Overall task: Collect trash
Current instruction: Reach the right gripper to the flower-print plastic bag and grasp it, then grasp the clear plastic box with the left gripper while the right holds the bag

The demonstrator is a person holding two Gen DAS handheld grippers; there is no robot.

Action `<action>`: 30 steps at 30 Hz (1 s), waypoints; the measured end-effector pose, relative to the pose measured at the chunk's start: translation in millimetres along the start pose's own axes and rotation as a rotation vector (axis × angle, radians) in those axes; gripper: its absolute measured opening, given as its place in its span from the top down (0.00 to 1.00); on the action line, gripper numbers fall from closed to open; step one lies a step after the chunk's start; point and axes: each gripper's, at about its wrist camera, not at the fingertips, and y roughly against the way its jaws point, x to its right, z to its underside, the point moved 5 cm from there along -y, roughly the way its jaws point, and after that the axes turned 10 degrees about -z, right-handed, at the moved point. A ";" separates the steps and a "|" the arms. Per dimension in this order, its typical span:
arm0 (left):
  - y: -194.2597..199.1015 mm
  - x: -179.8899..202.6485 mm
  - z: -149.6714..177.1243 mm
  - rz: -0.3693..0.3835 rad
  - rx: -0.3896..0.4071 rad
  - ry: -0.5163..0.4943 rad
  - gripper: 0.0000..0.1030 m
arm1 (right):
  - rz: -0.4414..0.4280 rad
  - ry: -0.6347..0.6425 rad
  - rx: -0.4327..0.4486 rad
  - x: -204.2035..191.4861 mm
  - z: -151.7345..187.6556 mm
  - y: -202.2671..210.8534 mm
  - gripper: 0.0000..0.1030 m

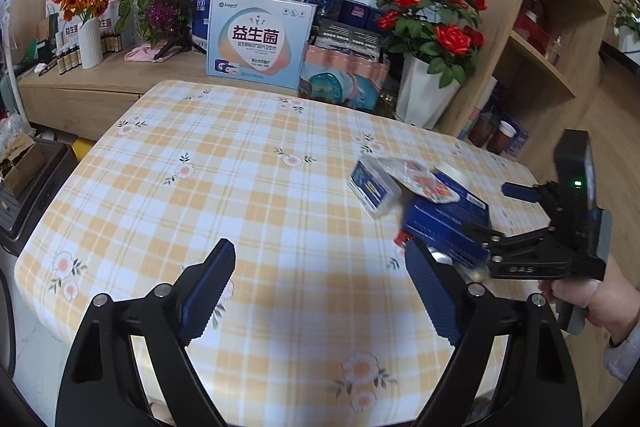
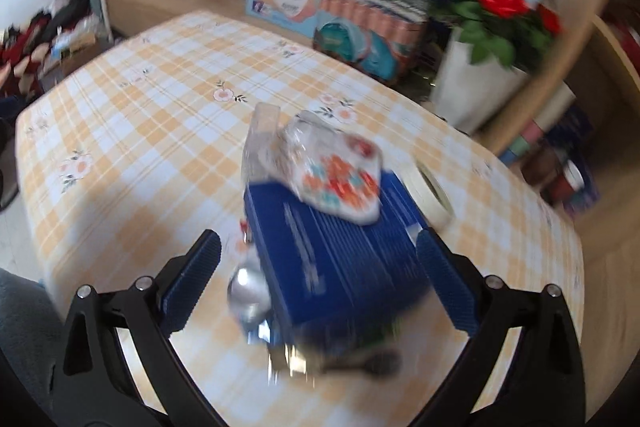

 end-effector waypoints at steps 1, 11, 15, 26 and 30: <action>-7.6 -3.6 -4.3 0.003 -0.006 0.012 0.19 | -0.002 0.010 -0.014 -0.5 -8.2 -10.5 0.14; -50.5 -17.0 -10.7 0.016 -0.046 0.040 0.20 | -0.017 0.022 -0.130 3.3 -37.7 -71.6 0.26; -57.9 -17.4 -7.6 0.023 -0.058 0.047 0.21 | -0.021 0.014 -0.164 4.2 -38.9 -84.9 0.32; -62.8 -8.8 -3.4 0.040 -0.070 0.039 0.21 | -0.087 -0.019 -0.141 8.3 -38.0 -72.5 0.66; -60.1 -2.4 -4.7 0.047 -0.069 0.034 0.21 | -0.106 -0.047 -0.076 15.5 -38.7 -52.1 0.67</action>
